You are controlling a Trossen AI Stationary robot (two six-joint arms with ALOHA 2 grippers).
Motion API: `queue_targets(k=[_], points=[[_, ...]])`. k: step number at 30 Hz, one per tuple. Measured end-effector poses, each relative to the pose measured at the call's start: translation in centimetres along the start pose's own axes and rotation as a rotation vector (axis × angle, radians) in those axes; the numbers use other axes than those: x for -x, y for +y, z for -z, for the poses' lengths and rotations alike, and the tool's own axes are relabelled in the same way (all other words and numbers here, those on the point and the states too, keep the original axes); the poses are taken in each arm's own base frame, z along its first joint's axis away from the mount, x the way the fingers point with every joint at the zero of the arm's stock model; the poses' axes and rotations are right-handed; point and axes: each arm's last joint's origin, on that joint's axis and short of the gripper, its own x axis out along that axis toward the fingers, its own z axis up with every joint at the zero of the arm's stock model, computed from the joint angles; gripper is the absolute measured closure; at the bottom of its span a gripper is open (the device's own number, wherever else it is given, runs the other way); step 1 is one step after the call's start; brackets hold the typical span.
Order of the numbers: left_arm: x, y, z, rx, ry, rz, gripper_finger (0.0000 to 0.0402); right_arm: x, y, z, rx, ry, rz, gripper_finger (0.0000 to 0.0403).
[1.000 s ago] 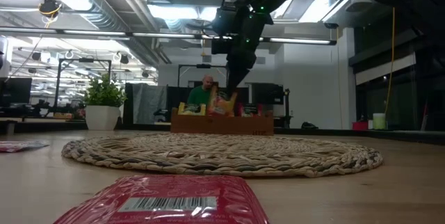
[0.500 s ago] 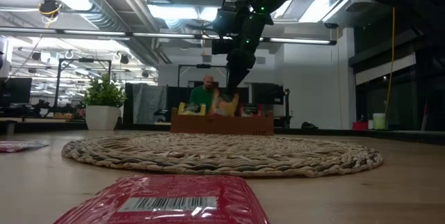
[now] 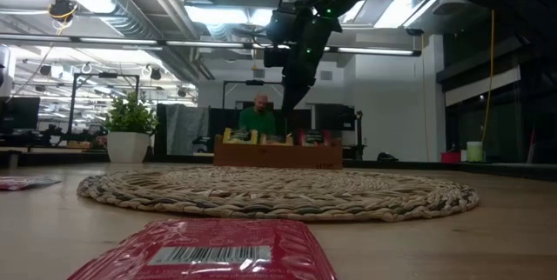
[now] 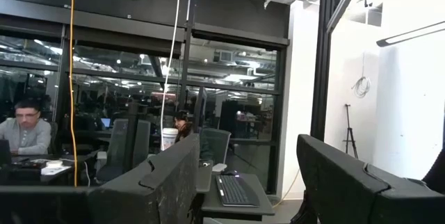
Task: Pick & Place Tea
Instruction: Put the top red tea bag into the right of the wooden organizer
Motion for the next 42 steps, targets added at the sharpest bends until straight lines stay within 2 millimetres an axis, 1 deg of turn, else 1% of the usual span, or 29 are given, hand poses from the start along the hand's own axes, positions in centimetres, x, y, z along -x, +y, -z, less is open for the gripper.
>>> queue_targets(k=[6, 8, 10, 12, 14, 21, 26, 30, 33, 36, 39, 42], points=[[0.0, 0.0, 0.0, 0.017, 0.006, 0.004, 0.0164, 0.1, 0.8, 0.0, -0.067, -0.071, -0.239, 0.0336], [0.0, 0.0, 0.2, 0.048, 0.018, 0.004, 0.0164, 0.4, 1.2, 0.1, -0.086, -0.075, -0.314, 0.0336], [0.1, 0.1, 0.4, 0.082, 0.043, -0.006, 0.0164, 1.3, 1.5, 0.0, -0.101, -0.101, -0.374, 0.0336], [0.2, 0.1, 0.7, 0.112, 0.079, -0.025, 0.0164, 2.7, 1.8, -0.2, -0.121, -0.144, -0.419, 0.0336], [0.5, 0.0, 1.0, 0.133, 0.12, -0.044, 0.0164, 4.6, 2.0, -0.4, -0.117, -0.194, -0.446, 0.0336], [1.3, -0.6, 1.5, 0.173, 0.213, -0.092, 0.0164, 12.1, 3.1, -0.3, -0.113, -0.354, -0.441, 0.0336], [2.3, -0.9, 2.4, 0.277, 0.332, -0.149, 0.0164, 17.0, 5.0, 0.2, -0.084, -0.447, -0.446, 0.0336], [3.0, -1.5, 3.7, 0.376, 0.449, -0.244, 0.0164, 20.3, 6.6, 0.7, -0.063, -0.508, -0.446, 0.0336], [3.5, -2.3, 4.9, 0.437, 0.553, -0.316, 0.0164, 22.2, 7.7, 1.2, -0.076, -0.536, -0.457, 0.0336], [3.9, -3.2, 6.1, 0.496, 0.668, -0.373, 0.0164, 23.4, 8.7, 1.4, -0.095, -0.551, -0.477, 0.0336], [4.2, -4.3, 7.2, 0.557, 0.782, -0.419, 0.0164, 24.0, 9.8, 1.3, -0.114, -0.55, -0.471, 0.0336], [4.5, -5.6, 8.2, 0.601, 0.896, -0.449, 0.0164, 23.9, 10.9, 1.1, -0.12, -0.528, -0.456, 0.0336]])
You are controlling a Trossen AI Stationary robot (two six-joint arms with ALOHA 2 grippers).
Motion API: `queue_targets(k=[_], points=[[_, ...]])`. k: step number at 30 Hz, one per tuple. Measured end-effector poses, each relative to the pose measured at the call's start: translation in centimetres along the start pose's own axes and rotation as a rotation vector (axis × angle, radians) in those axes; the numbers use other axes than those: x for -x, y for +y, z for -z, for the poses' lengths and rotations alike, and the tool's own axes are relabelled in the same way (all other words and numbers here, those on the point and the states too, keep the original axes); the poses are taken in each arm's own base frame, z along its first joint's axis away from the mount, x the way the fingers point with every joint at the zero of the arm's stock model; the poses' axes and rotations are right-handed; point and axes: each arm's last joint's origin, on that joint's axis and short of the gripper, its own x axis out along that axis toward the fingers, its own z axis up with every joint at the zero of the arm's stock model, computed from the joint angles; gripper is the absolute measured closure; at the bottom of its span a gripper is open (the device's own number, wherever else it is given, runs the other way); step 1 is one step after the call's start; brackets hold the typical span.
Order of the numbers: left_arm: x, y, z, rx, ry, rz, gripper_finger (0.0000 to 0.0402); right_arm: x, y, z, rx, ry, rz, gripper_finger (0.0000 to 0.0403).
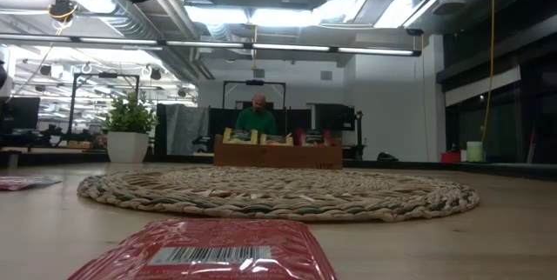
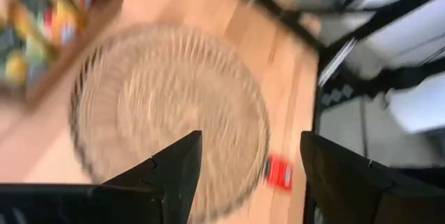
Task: Pick & Place Tea
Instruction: Put the top red tea bag into the right of the wooden organizer
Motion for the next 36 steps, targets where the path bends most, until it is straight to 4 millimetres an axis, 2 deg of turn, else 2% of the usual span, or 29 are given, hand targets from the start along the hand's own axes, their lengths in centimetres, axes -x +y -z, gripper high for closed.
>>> queue_targets(k=[9, 16, 22, 28, 36], points=[[-0.9, -1.9, 3.9, 0.062, 0.296, -0.046, 0.0164, -2.0, 1.8, 0.2, -0.001, 0.049, 0.006, 0.0335], [-2.8, -3.4, 5.9, 0.005, 0.439, -0.102, 0.0164, -2.6, 2.9, 0.5, -0.054, 0.079, -0.021, 0.0336], [-5.5, -4.6, 7.6, -0.122, 0.507, -0.207, 0.0164, -3.0, 3.7, 1.0, -0.056, 0.123, 0.009, 0.0336], [-9.0, -5.5, 10.2, -0.259, 0.639, -0.311, 0.0164, -3.2, 4.3, 1.3, -0.043, 0.143, 0.038, 0.0336], [-13.5, -5.3, 14.4, -0.344, 0.762, -0.475, 0.0164, -3.3, 4.3, 1.3, -0.042, 0.148, 0.044, 0.0336]])
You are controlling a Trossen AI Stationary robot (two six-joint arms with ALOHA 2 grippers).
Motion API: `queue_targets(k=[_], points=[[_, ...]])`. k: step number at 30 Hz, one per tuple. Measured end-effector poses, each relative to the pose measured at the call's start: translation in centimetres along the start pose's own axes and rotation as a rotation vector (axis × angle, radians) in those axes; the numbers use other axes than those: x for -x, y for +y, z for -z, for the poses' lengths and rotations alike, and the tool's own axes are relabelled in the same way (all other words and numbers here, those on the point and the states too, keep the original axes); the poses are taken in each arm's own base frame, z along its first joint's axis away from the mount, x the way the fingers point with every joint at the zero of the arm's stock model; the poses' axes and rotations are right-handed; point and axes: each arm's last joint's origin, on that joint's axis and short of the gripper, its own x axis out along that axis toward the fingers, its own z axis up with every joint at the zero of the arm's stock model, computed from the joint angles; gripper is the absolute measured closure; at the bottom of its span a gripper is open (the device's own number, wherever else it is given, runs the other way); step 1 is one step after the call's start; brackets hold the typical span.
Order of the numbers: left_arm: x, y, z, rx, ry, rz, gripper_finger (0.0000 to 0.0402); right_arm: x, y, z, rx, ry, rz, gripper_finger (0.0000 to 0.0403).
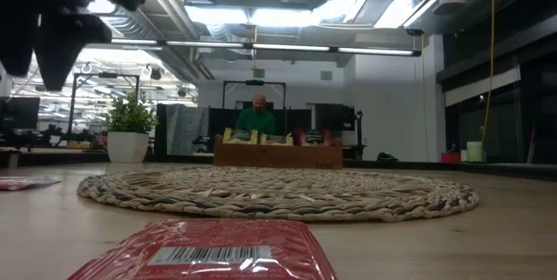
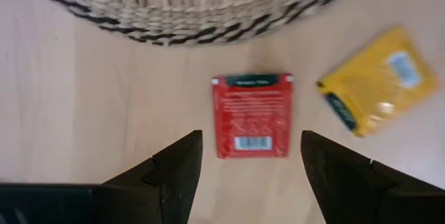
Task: Pick & Place Tea
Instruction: Put the top red tea bag into the right of the wooden organizer
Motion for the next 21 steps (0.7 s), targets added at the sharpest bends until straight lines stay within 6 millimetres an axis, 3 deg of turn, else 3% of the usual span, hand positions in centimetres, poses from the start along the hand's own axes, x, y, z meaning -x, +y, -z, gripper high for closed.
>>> queue_targets(k=[12, 21], points=[[-5.2, -2.4, -1.0, 0.036, 0.017, -0.145, 0.0164, 0.0, 0.0, 0.3, -0.009, 0.03, 0.004, 0.0336], [-5.2, -2.5, -1.1, -0.021, 0.009, -0.143, 0.0164, 0.0, 0.0, 0.5, -0.019, 0.053, -0.003, 0.0336]])
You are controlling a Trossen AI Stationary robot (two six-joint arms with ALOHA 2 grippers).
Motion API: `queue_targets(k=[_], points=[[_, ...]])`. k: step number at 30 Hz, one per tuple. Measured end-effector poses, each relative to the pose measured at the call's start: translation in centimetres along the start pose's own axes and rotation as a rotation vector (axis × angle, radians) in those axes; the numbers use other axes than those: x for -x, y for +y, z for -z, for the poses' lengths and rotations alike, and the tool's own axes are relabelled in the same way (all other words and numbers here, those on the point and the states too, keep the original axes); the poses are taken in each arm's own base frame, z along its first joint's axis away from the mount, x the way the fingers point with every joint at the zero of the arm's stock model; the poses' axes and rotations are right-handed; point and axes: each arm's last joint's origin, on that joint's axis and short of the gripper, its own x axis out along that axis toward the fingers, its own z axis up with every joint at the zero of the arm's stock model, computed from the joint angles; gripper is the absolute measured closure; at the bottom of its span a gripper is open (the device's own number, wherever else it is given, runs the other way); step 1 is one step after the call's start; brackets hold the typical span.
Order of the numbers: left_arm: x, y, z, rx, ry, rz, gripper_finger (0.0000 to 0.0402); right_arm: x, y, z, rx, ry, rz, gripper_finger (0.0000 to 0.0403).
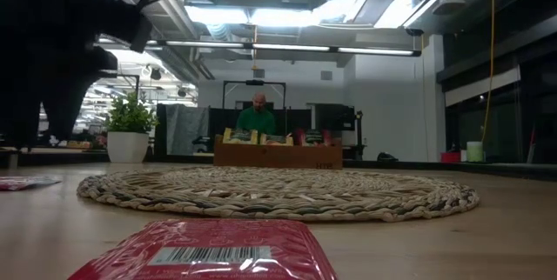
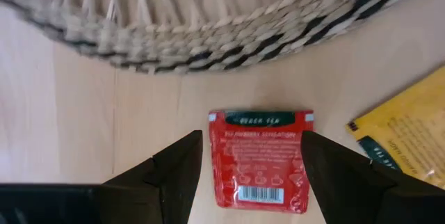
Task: Pick & Place Tea
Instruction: Put the top red tea bag into the right of the wooden organizer
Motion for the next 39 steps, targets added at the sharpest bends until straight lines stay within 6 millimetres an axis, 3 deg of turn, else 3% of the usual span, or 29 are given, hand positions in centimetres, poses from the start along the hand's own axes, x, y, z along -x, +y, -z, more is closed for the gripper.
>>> queue_targets(k=[5, 17, 24, 39], points=[[-0.2, 0.4, 0.6, -0.053, -0.025, 0.035, 0.0164, 0.0, 0.0, 0.4, -0.017, 0.044, 0.003, 0.0336], [-1.4, 3.5, 3.4, -0.079, -0.092, 0.133, 0.0164, 0.8, 0.2, 1.1, -0.055, 0.079, 0.002, 0.0336], [-2.2, 4.3, 2.7, -0.085, -0.083, 0.139, 0.0164, 0.8, 0.2, 1.1, -0.061, 0.076, 0.015, 0.0336], [-4.1, 3.5, 2.1, -0.1, -0.023, 0.155, 0.0166, 0.8, 0.1, 1.1, -0.055, 0.069, 0.071, 0.0336]])
